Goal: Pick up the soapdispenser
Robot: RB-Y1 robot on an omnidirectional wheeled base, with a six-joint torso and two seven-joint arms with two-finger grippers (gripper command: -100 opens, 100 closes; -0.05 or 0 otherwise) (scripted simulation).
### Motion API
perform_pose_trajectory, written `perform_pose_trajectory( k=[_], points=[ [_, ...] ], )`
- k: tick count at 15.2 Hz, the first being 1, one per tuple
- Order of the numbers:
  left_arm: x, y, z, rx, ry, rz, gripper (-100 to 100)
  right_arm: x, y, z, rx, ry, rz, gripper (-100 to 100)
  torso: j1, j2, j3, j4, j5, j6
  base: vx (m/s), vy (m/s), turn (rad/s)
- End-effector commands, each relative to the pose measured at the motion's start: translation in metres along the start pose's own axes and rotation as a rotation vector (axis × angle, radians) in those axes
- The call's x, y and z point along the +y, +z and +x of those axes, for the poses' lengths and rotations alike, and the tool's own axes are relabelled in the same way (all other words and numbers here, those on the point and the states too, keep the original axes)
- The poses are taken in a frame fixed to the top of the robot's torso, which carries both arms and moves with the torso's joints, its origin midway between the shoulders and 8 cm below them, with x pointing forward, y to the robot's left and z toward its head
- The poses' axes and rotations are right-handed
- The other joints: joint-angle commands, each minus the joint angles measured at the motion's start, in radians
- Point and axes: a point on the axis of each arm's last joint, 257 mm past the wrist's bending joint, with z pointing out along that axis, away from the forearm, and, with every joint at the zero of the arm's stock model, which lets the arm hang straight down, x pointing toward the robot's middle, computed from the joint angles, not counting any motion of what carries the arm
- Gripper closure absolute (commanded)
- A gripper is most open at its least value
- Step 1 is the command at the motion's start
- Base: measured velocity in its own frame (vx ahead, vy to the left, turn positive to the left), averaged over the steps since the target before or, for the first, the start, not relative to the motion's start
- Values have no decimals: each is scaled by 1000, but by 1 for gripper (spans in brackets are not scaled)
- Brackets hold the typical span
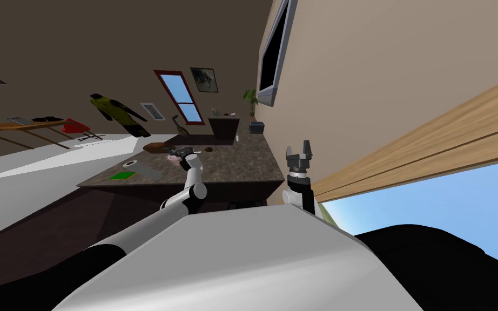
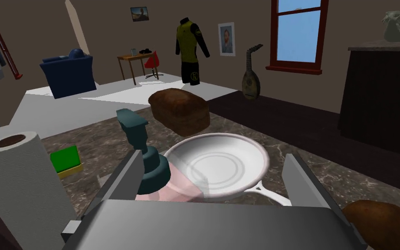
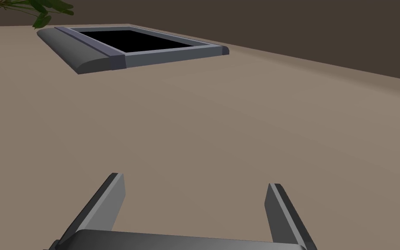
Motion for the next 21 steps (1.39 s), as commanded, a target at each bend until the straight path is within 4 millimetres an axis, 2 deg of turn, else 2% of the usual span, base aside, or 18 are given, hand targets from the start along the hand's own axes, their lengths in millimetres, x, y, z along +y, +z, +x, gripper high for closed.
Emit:
perform_pose_trajectory(
  k=[1, 6, 8, 11, 14, 18, 21],
  points=[
    [-5, 6, 6, 12, -4, 8, -100, 0, 0, 0, 0, 0, 0, 0, 0, 0, 0, 0, 0, 0, 0, 0, 0],
    [-5, 6, 6, 12, -4, 8, -100, 0, 0, 0, 0, 0, 0, 0, 1, -1, -1, 0, 0, 0, 1, 1, -13],
    [-28, 20, 21, 33, -71, 34, -100, 0, 0, 0, 0, 0, 0, 0, -3, 3, 1, 0, 0, 1, -109, -72, -190],
    [-38, 24, 24, 33, -134, 42, -100, 0, 0, 0, 0, 0, 0, 0, -1, 6, 3, 1, 0, 0, -74, -3, -52],
    [-44, 25, 24, 26, -221, 45, -100, 0, 0, 0, 0, 0, 0, 0, 4, 1, 0, 0, 1, 0, 13, 60, -28],
    [-36, 17, 13, -4, -338, 34, -100, 0, 0, 0, 0, 0, 0, 0, 5, -2, -2, -1, 1, 0, 26, 57, -33],
    [-15, 3, -3, -45, -398, 12, -100, 0, 0, 0, 0, 0, 0, 0, 3, -2, -2, -1, 1, 1, 15, 32, -10]
  ],
)
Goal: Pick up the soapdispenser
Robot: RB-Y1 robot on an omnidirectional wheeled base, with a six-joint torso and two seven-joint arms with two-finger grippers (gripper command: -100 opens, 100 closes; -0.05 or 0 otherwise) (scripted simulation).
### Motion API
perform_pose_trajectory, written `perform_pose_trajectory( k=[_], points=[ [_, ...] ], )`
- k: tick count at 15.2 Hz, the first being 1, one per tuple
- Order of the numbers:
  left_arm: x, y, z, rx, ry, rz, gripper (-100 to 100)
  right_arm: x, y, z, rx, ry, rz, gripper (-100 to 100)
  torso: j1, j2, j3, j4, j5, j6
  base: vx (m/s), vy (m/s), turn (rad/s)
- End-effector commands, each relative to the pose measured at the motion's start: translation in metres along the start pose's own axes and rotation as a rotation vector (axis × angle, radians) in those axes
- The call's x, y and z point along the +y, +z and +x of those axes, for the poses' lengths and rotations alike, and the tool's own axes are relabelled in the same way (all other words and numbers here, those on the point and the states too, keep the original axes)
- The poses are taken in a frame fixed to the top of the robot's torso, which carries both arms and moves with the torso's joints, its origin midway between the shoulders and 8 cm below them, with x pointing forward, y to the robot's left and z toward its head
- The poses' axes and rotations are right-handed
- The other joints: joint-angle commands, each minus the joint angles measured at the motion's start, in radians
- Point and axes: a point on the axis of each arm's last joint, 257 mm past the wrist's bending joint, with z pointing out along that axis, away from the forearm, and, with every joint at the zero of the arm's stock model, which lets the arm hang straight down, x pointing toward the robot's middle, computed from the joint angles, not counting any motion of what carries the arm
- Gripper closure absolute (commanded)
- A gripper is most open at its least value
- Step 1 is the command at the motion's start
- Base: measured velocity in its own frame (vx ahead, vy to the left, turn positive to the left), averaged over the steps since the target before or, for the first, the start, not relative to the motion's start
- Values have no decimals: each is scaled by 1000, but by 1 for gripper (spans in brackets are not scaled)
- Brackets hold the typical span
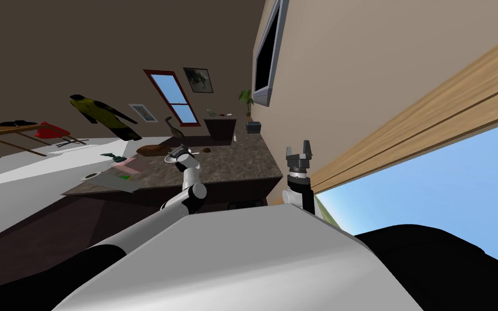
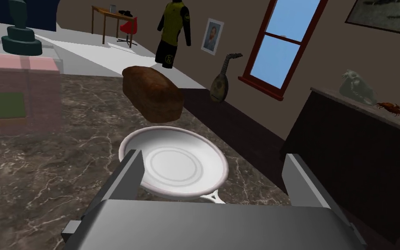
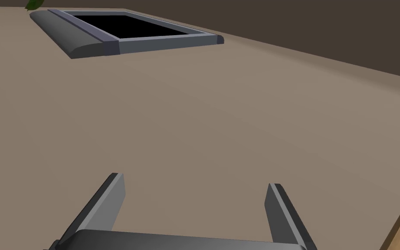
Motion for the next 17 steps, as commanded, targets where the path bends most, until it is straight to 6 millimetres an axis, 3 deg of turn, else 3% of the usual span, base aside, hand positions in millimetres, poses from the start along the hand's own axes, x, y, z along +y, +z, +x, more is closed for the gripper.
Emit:
perform_pose_trajectory(
  k=[1, 2, 5, 6, 7, 9, 12, 14, 15, 16, 17],
  points=[
    [10, -11, -19, -32, -33, -11, -100, 0, 0, 0, 0, 0, 0, 0, 0, 0, 0, 0, 0, 0, 6, 13, -13],
    [16, -17, -28, -50, -47, -16, -100, 0, 0, 0, 0, 0, 0, 0, -1, 0, 0, 0, 0, 0, 1, 8, -11],
    [16, -17, -28, -50, -47, -16, -100, 0, 0, 0, 0, 0, 0, 0, -2, 1, 1, 0, -1, 0, -1, 1, -4],
    [29, -32, -49, -92, -74, -29, -100, 0, 0, 0, 0, 0, 0, 0, -2, 1, 1, 0, -1, 0, 0, 0, 0],
    [29, -32, -49, -92, -74, -29, -100, 0, 0, 0, 0, 0, 0, 0, -2, 1, 1, 0, 0, 0, -4, 4, -10],
    [43, -48, -70, -132, -96, -42, -100, 0, 0, 0, 0, 0, 0, 0, -2, 1, 1, 0, -1, 0, -2, 5, -7],
    [41, -47, -66, -128, -91, -43, -100, 0, 0, 0, 0, 0, 0, 0, -2, 1, 1, 0, -1, 0, 0, 0, 0],
    [26, -42, -64, -119, -88, -5, -100, 0, 0, 0, 0, 0, 0, 0, 0, 1, 1, 0, 0, 0, 28, 63, -235],
    [31, -44, -65, -124, -89, -22, -100, 0, 0, 0, 0, 0, 0, 0, 2, 0, 0, 0, 0, 1, 22, 63, -117],
    [39, -46, -66, -128, -92, -37, 100, 0, 0, 0, 0, 0, 0, 0, 2, 0, 0, 0, 0, 0, 1, -1, 225],
    [34, -45, -66, -124, -89, -25, 100, 0, 0, 0, 0, 0, 0, 0, 0, 0, 0, 0, 0, -1, -2, -19, 139]
  ],
)
